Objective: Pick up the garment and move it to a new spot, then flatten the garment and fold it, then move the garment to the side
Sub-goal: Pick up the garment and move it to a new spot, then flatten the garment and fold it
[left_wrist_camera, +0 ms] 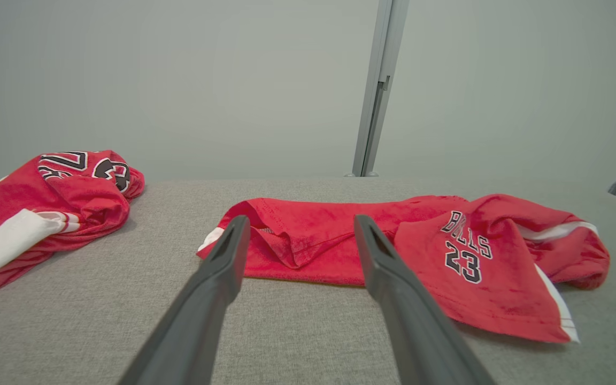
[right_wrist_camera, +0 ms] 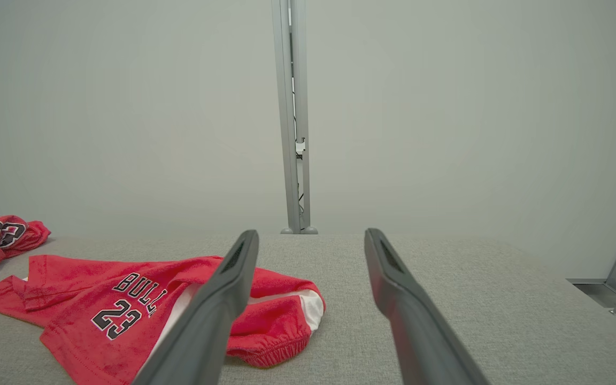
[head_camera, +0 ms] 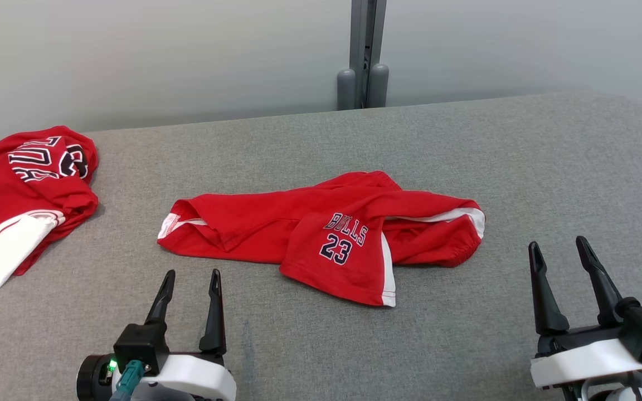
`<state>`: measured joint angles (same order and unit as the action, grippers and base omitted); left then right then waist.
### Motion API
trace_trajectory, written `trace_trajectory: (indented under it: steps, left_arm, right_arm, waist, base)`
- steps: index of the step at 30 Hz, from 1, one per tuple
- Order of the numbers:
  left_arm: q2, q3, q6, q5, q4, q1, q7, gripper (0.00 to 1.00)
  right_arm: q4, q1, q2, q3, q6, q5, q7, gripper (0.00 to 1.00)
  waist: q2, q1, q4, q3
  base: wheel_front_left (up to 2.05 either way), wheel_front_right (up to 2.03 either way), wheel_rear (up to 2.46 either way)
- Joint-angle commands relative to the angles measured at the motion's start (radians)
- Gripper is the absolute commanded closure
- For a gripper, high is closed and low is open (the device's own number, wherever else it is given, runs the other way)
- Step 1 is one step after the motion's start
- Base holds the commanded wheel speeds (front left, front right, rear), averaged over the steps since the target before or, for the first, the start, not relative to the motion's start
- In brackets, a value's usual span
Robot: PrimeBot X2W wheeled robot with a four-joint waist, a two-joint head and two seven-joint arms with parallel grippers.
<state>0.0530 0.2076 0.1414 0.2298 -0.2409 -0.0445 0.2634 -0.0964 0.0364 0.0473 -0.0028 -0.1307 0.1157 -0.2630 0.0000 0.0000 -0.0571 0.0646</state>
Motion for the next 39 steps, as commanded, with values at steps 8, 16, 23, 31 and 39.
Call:
trace_trajectory:
  steps: [8, 16, 23, 31, 39]
  left_arm:
    - [-0.001, -0.011, -0.013, -0.013, -0.001, 0.007, 0.002, 0.0]
    - [-0.001, 0.007, -0.006, 0.011, -0.004, 0.004, 0.002, 0.0]
    - [-0.001, 0.052, -0.028, 0.035, -0.023, -0.008, 0.002, 0.0]
    - [0.0, 0.248, -0.127, 0.05, -0.215, -0.1, 0.001, 0.0]
    - [0.0, 0.433, -0.132, 0.157, -0.383, -0.22, -0.037, 0.0]
  right_arm:
    - [-0.003, 0.0, 0.006, -0.005, 0.0, 0.003, -0.003, 0.0]
    - [-0.01, 0.004, 0.006, -0.005, 0.0, 0.0, -0.003, 0.0]
    - [-0.017, 0.008, 0.006, -0.003, 0.0, -0.003, -0.003, 0.0]
    - [-0.024, 0.017, 0.006, 0.008, 0.0, 0.004, -0.003, 0.0]
    - [-0.027, 0.029, 0.006, 0.025, 0.0, 0.019, -0.002, 0.0]
  waist:
    - [0.0, 0.0, 0.003, -0.001]
    - [0.0, 0.0, 0.008, -0.004]
    - [0.0, 0.0, 0.005, -0.002]
    - [0.0, 0.0, -0.04, 0.011]
    - [0.0, 0.0, -0.118, 0.04]
  base:
    - [0.0, 0.0, 0.0]
    - [0.0, 0.0, 0.0]
    - [0.0, 0.0, 0.0]
    - [0.0, 0.0, 0.0]
    - [0.0, 0.0, 0.0]
